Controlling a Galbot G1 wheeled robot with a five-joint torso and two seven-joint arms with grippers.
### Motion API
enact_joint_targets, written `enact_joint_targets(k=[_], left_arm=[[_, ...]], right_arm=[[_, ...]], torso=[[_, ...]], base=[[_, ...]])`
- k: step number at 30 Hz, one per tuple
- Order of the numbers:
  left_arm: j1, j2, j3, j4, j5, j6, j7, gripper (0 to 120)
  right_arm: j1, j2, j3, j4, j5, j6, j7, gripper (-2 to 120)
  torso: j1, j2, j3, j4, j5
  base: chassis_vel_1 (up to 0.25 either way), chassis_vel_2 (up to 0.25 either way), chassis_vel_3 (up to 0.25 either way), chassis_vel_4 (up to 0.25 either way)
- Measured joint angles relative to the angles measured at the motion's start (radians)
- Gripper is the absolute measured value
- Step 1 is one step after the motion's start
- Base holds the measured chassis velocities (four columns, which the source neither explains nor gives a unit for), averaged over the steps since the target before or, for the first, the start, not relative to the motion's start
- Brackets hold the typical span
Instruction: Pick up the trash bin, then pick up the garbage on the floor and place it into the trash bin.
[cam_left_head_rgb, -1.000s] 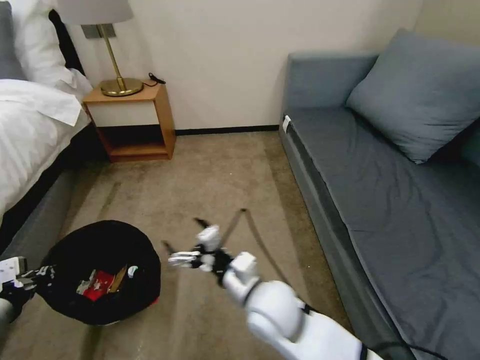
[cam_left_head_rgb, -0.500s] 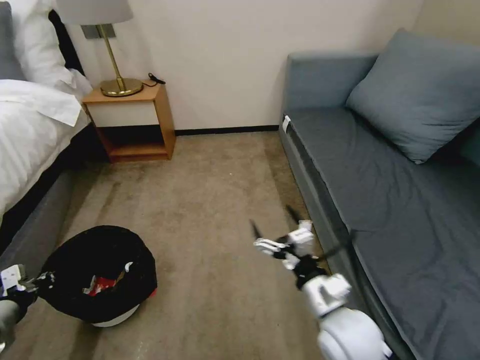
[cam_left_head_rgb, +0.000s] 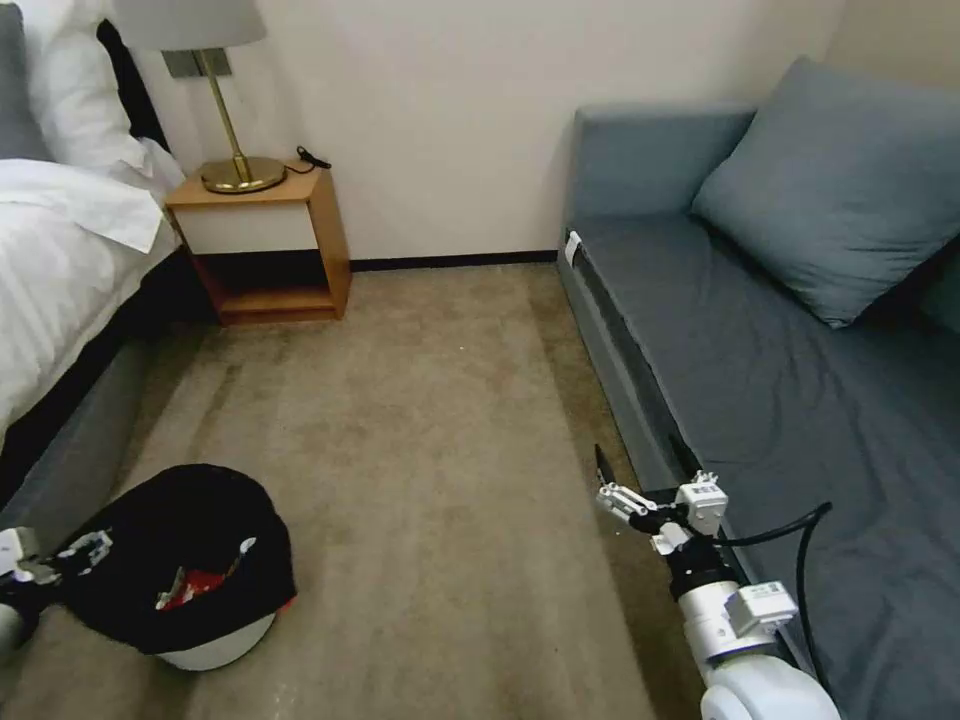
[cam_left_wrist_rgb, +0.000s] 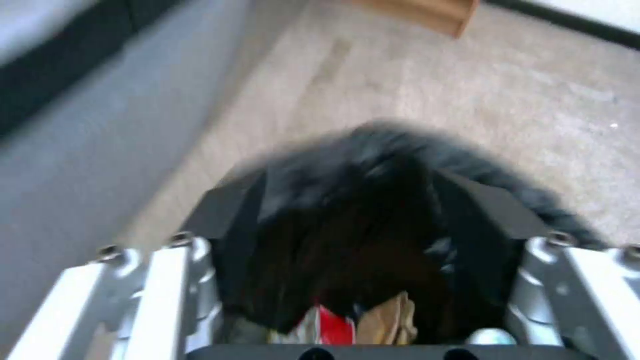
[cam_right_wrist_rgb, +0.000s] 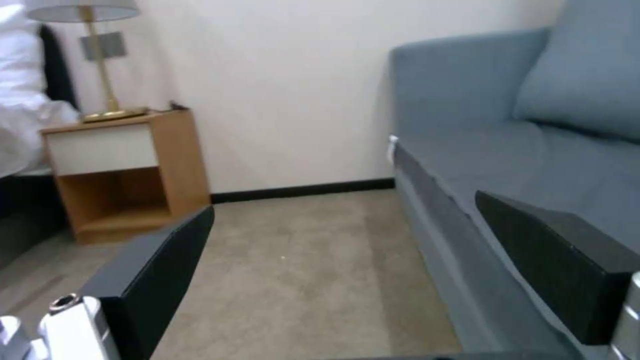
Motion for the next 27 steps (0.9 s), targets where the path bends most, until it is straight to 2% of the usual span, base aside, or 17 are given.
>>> enact_joint_targets(k=[1, 4, 8, 10, 11, 12, 13, 14, 16, 17, 20, 21, 22, 23, 24, 26, 27], left_arm=[[0.000, 0.000, 0.000, 0.000, 0.000, 0.000, 0.000, 68], [0.052, -0.018, -0.063, -0.083, 0.046, -0.018, 0.056, 81], [0.079, -0.040, -0.065, -0.119, 0.074, -0.072, 0.075, 94], [0.099, -0.095, 0.017, -0.162, 0.077, -0.256, 0.075, 99], [0.099, -0.095, 0.017, -0.162, 0.077, -0.256, 0.075, 99], [0.103, -0.108, 0.034, -0.172, 0.081, -0.300, 0.070, 100], [0.110, -0.123, 0.049, -0.186, 0.098, -0.365, 0.060, 100], [0.123, -0.148, 0.067, -0.222, 0.143, -0.473, 0.040, 100], [0.129, -0.157, 0.073, -0.239, 0.164, -0.509, 0.033, 100], [0.145, -0.178, 0.088, -0.282, 0.223, -0.578, 0.023, 100], [0.191, -0.222, 0.126, -0.365, 0.344, -0.684, 0.010, 100], [0.191, -0.222, 0.126, -0.365, 0.344, -0.684, 0.010, 100], [0.238, -0.264, 0.213, -0.412, 0.441, -0.761, 0.003, 100], [0.244, -0.269, 0.227, -0.415, 0.453, -0.772, 0.001, 100], [0.268, -0.289, 0.282, -0.423, 0.495, -0.810, 0.000, 100], [0.275, -0.294, 0.295, -0.425, 0.505, -0.817, -0.001, 100], [0.314, -0.315, 0.385, -0.422, 0.554, -0.855, -0.004, 100]], right_arm=[[0.000, 0.000, 0.000, 0.000, 0.000, 0.000, 0.000, 100], [0.008, 0.015, 0.038, -0.027, 0.037, -0.007, 0.002, 100], [-0.004, 0.016, 0.063, -0.042, 0.055, 0.008, -0.002, 100], [-0.055, 0.028, 0.104, -0.064, 0.067, 0.101, -0.019, 100], [-0.055, 0.028, 0.104, -0.064, 0.067, 0.101, -0.019, 100], [-0.067, 0.031, 0.110, -0.068, 0.063, 0.123, -0.022, 100], [-0.086, 0.035, 0.116, -0.074, 0.048, 0.158, -0.027, 100], [-0.114, 0.045, 0.131, -0.088, -0.010, 0.234, -0.034, 100], [-0.122, 0.050, 0.137, -0.091, -0.033, 0.262, -0.037, 100], [-0.138, 0.060, 0.146, -0.098, -0.077, 0.318, -0.044, 100], [-0.165, 0.075, 0.152, -0.100, -0.116, 0.396, -0.056, 100], [-0.165, 0.075, 0.152, -0.100, -0.116, 0.396, -0.056, 100], [-0.178, 0.090, 0.144, -0.106, -0.119, 0.434, -0.070, 100], [-0.178, 0.092, 0.143, -0.107, -0.120, 0.438, -0.072, 100], [-0.179, 0.104, 0.136, -0.113, -0.120, 0.452, -0.080, 100], [-0.179, 0.105, 0.135, -0.114, -0.120, 0.454, -0.081, 100], [-0.178, 0.118, 0.120, -0.116, -0.110, 0.460, -0.094, 100]], torso=[[0.000, 0.000, 0.000, 0.0000, 0.0000], [0.000, 0.000, 0.000, 0.0001, 0.0004], [0.000, 0.000, 0.000, 0.0002, 0.0001], [0.000, 0.000, 0.000, -0.0001, -0.0005], [0.000, 0.000, 0.000, -0.0001, -0.0005], [0.000, 0.000, 0.000, -0.0001, -0.0006], [0.000, 0.000, 0.000, -0.0005, -0.0002], [0.000, 0.000, 0.000, -0.0003, 0.0000], [0.000, 0.000, 0.000, -0.0003, 0.0000], [0.000, 0.000, 0.000, -0.0001, 0.0003], [0.000, 0.000, 0.000, -0.0002, 0.0004], [0.000, 0.000, 0.000, -0.0002, 0.0004], [0.000, 0.000, 0.000, 0.0000, 0.0002], [0.000, 0.000, 0.000, 0.0000, 0.0002], [0.000, 0.000, 0.000, -0.0001, 0.0001], [0.000, 0.000, 0.000, -0.0002, 0.0001], [0.000, 0.000, 0.000, -0.0001, 0.0002]], base=[[0.000, 0.000, 0.000, 0.000], [0.000, 0.000, 0.000, 0.000], [0.000, 0.000, 0.000, 0.000], [0.000, 0.000, 0.000, 0.000], [0.000, 0.000, 0.000, 0.000], [0.000, 0.000, 0.000, 0.000], [0.000, 0.000, 0.000, 0.000], [0.000, 0.000, 0.000, 0.000], [0.000, 0.000, 0.000, 0.000], [0.000, 0.000, 0.000, 0.000], [0.000, 0.000, 0.000, 0.000], [0.000, 0.000, 0.000, 0.000], [0.000, 0.000, 0.000, 0.000], [0.000, 0.000, 0.000, 0.000], [0.000, 0.000, 0.000, 0.000], [0.000, 0.000, 0.000, 0.000], [0.000, 0.000, 0.000, 0.000]])
